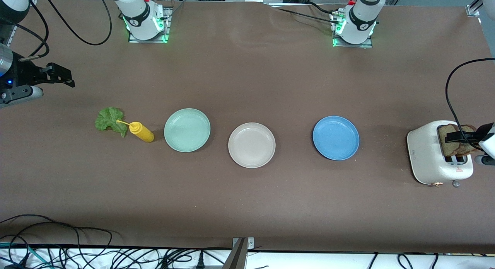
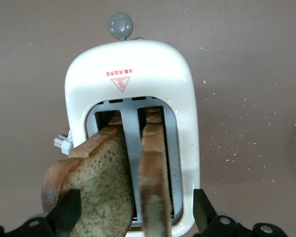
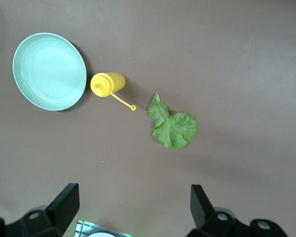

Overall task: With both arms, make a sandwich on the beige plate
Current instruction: 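Close the left gripper on one bread slice in the toaster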

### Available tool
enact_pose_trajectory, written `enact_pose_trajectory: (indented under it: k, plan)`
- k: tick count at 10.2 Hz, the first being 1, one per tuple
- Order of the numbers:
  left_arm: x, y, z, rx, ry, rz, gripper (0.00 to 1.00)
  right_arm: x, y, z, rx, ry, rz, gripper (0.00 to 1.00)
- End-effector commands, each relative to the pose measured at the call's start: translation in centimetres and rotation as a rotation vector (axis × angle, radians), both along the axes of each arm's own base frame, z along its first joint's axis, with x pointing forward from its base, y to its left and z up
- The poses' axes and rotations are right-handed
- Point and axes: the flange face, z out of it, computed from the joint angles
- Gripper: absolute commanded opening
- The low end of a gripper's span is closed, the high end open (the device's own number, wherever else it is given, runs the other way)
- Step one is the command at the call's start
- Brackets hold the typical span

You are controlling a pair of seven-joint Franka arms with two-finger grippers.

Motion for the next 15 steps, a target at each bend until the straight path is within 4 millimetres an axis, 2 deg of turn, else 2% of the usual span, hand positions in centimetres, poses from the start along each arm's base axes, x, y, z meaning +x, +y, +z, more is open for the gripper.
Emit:
enact_pose_trajectory:
  k: [1,2,3,4,5,6,7,11,12,14,15]
  plan:
    - [0.7,0.4,0.2,-0.001,-0.010,-0.011,1.00,0.1,0.1,0.6,0.014,0.002,-0.003,1.00]
    - [0.9,-0.2,0.2,-0.005,-0.010,-0.010,1.00,0.1,0.1,0.6,0.014,0.002,-0.003,1.00]
    - [1.1,-0.8,0.2,-0.005,-0.011,-0.011,0.96,0.1,0.1,0.6,0.014,0.002,-0.003,1.00]
    - [1.5,-2.2,0.2,-0.001,-0.007,-0.008,0.89,0.0,0.1,0.6,0.014,0.003,-0.003,1.00]
    - [2.0,-4.2,0.1,0.006,-0.005,-0.020,0.79,0.1,0.1,0.6,0.015,0.002,-0.003,1.00]
    - [2.0,-4.7,0.0,0.011,0.002,-0.027,0.65,0.0,0.1,0.6,0.015,0.003,-0.003,1.00]
    - [1.9,-4.3,-0.1,0.012,0.009,-0.028,0.55,0.0,0.1,0.5,0.014,0.005,-0.003,1.00]
    - [1.4,-3.4,0.0,0.020,0.030,-0.027,0.52,0.0,0.1,0.6,0.015,0.003,-0.003,1.00]
    - [1.3,-3.3,0.1,0.043,0.039,-0.044,0.41,0.0,0.1,0.6,0.014,0.003,-0.003,1.00]
    - [1.1,-3.0,0.0,0.050,0.053,-0.043,0.04,0.0,0.1,0.6,0.014,0.003,-0.003,1.00]
    - [1.1,-3.1,0.0,0.053,0.060,-0.046,0.00,0.1,0.1,0.6,0.014,0.002,-0.003,1.00]
